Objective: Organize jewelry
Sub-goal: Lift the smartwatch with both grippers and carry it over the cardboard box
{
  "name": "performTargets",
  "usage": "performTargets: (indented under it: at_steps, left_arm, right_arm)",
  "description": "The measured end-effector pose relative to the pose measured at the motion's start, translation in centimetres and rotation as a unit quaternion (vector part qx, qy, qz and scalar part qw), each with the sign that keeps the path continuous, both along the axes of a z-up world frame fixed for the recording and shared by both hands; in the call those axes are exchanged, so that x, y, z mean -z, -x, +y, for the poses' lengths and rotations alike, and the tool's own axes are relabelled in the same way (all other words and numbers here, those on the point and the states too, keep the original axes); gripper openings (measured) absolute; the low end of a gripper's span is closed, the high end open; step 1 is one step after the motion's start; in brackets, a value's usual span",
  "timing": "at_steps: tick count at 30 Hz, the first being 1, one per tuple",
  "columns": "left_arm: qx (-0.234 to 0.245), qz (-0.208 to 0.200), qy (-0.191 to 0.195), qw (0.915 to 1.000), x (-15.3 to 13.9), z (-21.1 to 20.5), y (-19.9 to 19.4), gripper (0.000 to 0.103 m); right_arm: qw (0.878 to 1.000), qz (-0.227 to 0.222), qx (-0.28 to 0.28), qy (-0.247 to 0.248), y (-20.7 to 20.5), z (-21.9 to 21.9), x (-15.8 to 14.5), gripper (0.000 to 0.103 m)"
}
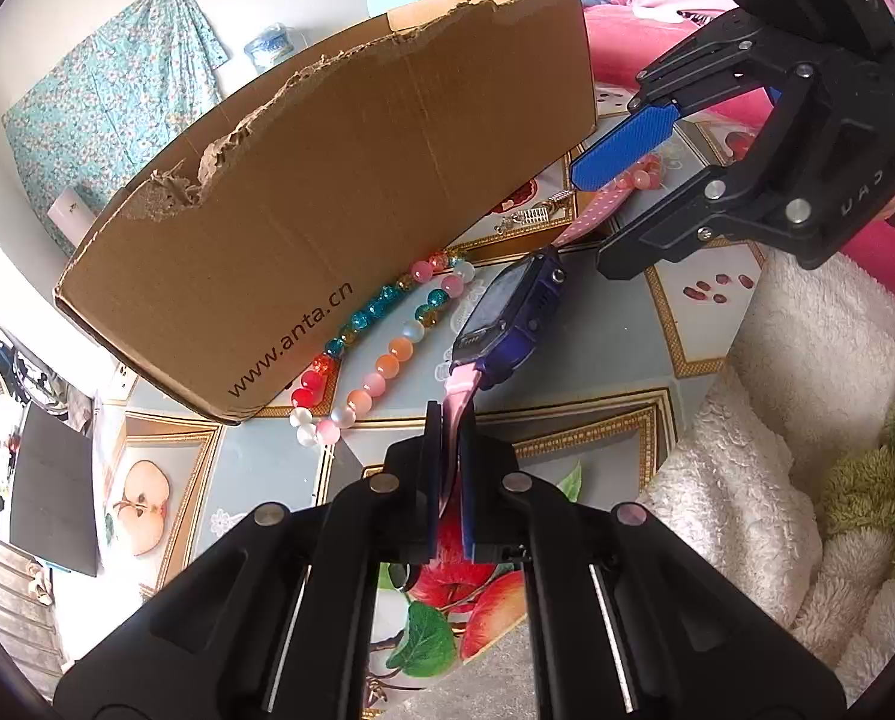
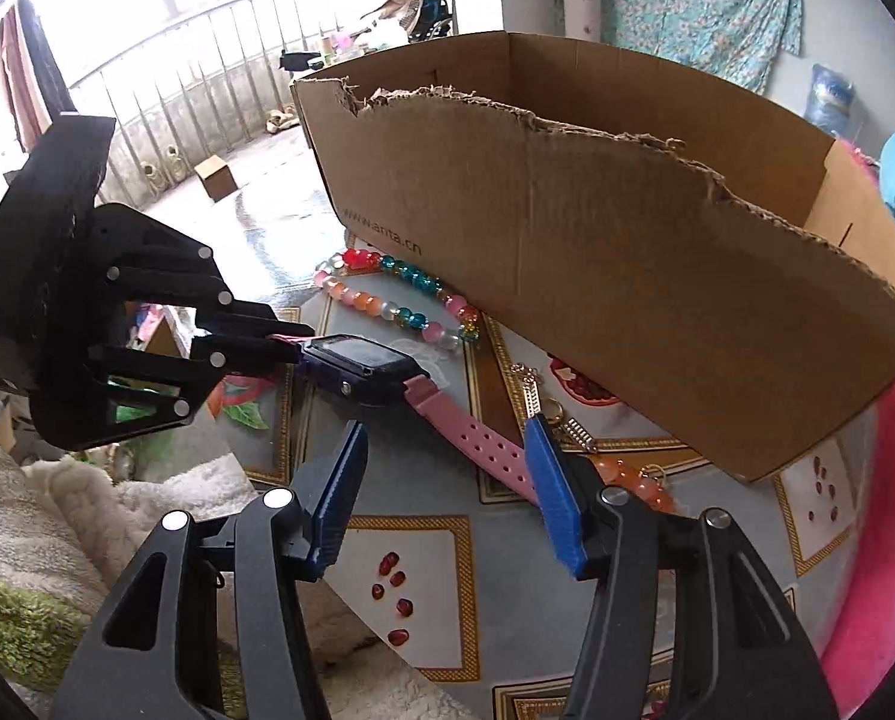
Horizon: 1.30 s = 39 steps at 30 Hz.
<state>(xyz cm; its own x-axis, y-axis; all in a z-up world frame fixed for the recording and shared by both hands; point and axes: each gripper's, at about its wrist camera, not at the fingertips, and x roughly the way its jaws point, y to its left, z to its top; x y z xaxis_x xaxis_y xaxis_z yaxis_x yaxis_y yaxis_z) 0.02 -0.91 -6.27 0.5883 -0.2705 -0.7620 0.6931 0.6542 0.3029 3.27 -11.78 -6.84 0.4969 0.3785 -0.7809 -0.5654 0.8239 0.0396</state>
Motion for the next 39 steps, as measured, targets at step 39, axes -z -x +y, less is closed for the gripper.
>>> performTargets:
  at_steps: [39]
  left_arm:
    - [-0.019, -0.052, 0.184, 0.9814, -20.7, 0.6, -3.8, 0.004]
  right_arm:
    - [0.979, -0.171, 0.091, -0.067, -0.9, -1.8, -15.0, 0.006]
